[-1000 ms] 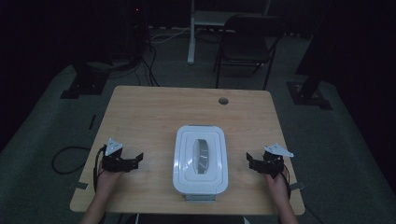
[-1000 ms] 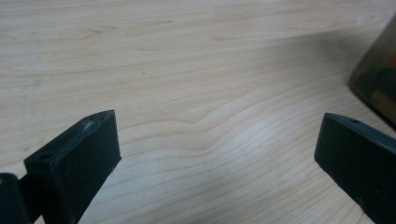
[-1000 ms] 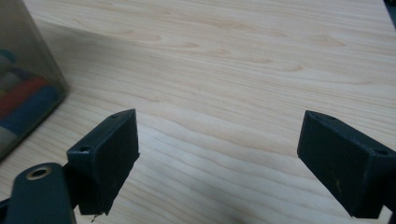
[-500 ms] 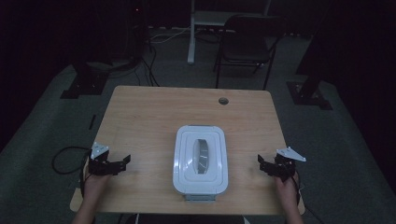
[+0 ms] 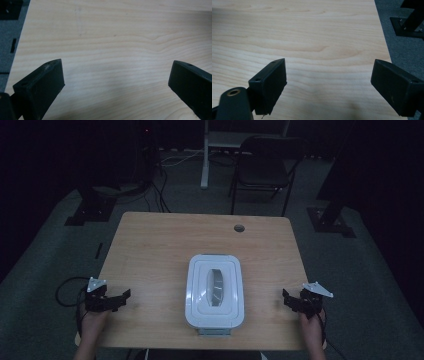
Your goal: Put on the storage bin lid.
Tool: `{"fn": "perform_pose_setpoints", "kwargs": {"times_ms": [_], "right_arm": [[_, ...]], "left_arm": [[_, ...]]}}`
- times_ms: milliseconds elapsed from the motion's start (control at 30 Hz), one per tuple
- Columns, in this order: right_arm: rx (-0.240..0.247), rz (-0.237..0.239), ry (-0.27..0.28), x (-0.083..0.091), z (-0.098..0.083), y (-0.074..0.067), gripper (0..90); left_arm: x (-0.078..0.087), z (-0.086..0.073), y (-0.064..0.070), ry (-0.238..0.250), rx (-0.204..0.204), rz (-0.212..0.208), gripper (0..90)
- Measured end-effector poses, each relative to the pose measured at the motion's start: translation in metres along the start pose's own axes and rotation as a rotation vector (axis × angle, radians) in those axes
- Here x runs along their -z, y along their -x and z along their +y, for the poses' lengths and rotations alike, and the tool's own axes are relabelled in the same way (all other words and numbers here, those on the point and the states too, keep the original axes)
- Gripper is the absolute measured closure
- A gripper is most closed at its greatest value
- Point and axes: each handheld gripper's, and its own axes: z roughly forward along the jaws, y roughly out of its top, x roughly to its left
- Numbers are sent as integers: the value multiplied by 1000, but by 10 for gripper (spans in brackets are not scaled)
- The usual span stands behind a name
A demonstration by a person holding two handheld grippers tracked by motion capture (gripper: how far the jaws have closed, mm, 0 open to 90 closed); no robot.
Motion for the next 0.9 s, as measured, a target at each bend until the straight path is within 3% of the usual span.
{"fn": "perform_pose_setpoints", "kwargs": {"times_ms": [67, 400, 600, 767, 900], "right_arm": [[-1, -18, -13, 0, -2, 3, 131], [-32, -67, -58, -4, -9, 10, 131], [-54, -70, -107, -8, -12, 12, 132], [-100, -72, -126, -8, -13, 15, 137], [-82, -84, -133, -8, -13, 12, 137]], "left_arm": [[1, -4, -7, -29, 24, 15, 10], [5, -15, -25, -72, 72, 65, 9], [3, -18, -24, -87, 62, 91, 10], [3, -20, -22, -81, 54, 110, 10], [2, -23, -18, -90, 22, 159, 10]]}}
